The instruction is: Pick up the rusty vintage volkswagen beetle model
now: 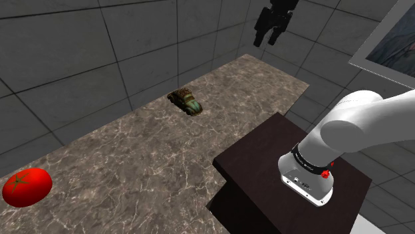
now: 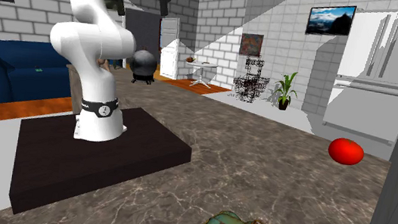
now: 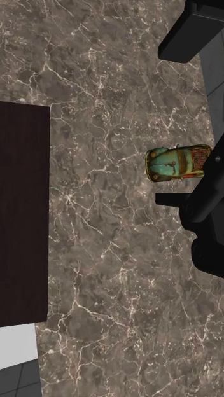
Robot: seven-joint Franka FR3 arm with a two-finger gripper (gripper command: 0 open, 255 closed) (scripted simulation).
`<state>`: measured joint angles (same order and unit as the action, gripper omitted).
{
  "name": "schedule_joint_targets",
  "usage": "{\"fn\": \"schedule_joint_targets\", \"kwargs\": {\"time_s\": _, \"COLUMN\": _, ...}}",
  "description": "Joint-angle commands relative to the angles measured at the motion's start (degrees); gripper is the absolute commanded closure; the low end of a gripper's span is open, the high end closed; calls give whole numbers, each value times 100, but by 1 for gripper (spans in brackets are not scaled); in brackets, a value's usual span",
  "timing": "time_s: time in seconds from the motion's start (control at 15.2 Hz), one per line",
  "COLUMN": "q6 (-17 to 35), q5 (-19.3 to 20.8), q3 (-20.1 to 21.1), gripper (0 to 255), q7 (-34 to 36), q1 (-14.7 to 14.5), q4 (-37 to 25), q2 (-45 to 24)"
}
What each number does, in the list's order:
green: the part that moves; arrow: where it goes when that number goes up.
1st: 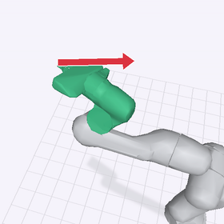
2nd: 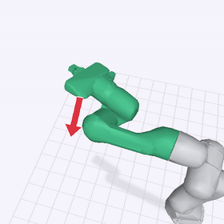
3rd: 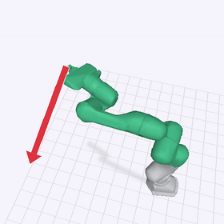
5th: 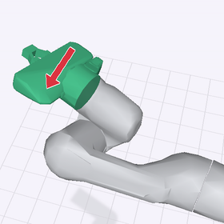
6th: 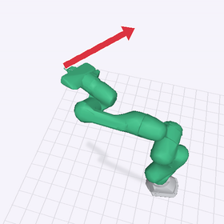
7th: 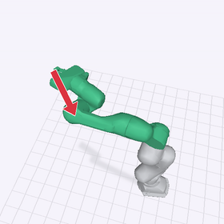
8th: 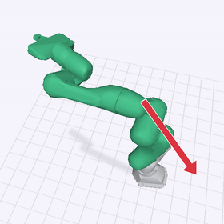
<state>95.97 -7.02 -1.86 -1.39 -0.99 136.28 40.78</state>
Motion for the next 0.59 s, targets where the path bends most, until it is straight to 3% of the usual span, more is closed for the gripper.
{"fn": "schedule_joint_targets", "kwargs": {"time_s": 0.0, "q6": 409, "q5": -53, "q3": 49, "gripper": 0, "q7": 6, "q1": -35, "q4": 37, "q2": -364}}
{"fn": "schedule_joint_targets", "kwargs": {"time_s": 0.53, "q6": 1845, "q5": -244, "q3": 216, "gripper": 0, "q7": -1, "q1": -169, "q4": 77, "q2": -1782}}
